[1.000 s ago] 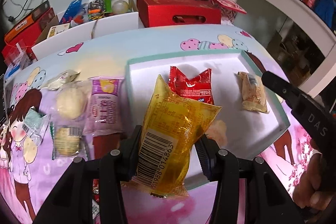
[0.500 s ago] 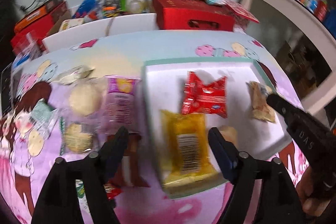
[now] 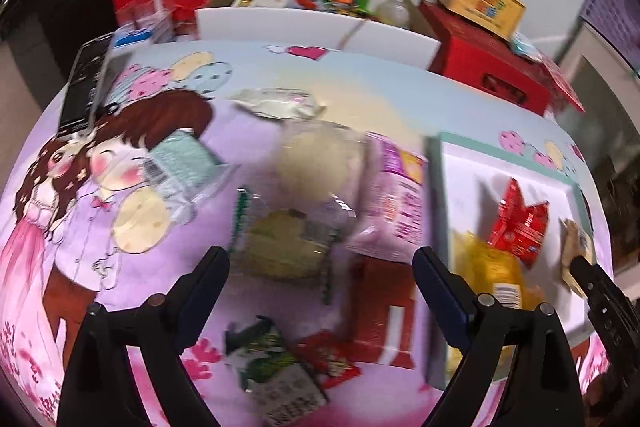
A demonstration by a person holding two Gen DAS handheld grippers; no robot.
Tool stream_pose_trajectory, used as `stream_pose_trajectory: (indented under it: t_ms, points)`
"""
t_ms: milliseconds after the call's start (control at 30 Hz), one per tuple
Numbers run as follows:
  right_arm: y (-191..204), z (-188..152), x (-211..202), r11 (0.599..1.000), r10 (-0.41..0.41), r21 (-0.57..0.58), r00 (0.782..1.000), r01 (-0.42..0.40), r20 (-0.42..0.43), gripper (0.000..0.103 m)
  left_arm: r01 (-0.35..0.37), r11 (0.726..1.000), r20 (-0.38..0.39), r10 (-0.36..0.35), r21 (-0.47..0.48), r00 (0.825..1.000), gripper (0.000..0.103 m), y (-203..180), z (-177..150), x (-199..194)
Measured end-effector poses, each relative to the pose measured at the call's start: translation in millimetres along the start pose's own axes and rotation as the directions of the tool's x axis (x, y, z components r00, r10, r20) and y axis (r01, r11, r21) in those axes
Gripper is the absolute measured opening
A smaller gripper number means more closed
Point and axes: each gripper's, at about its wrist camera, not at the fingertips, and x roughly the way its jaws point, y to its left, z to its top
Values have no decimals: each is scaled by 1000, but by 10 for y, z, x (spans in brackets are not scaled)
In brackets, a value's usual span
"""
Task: Organize snacks
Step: 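Move both grippers back toward the green biscuit box in the pile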
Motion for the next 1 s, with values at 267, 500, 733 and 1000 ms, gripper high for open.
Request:
stream_pose_trajectory:
  t_ms: [267,500,733,1000]
  points:
    - [142,-19,-53,1000,1,-26,1000,-1,25,93,-19,996,22,21,-84,1000,94,311,-22,-50]
    - [275,-80,-142,999,33,-38,998,-31,44,103,-15,987,45,22,-159,999,94,549,-100,-123]
    - [474,-190,-251,995,74,-75,996,-70,53,103,-10,984,38,17,-180,999,94,627,-195,-170]
    - [746,-426,-321,984,107,-145,994,-102,26,103,-9,984,-40,2,-177,999,94,606,-369,-112]
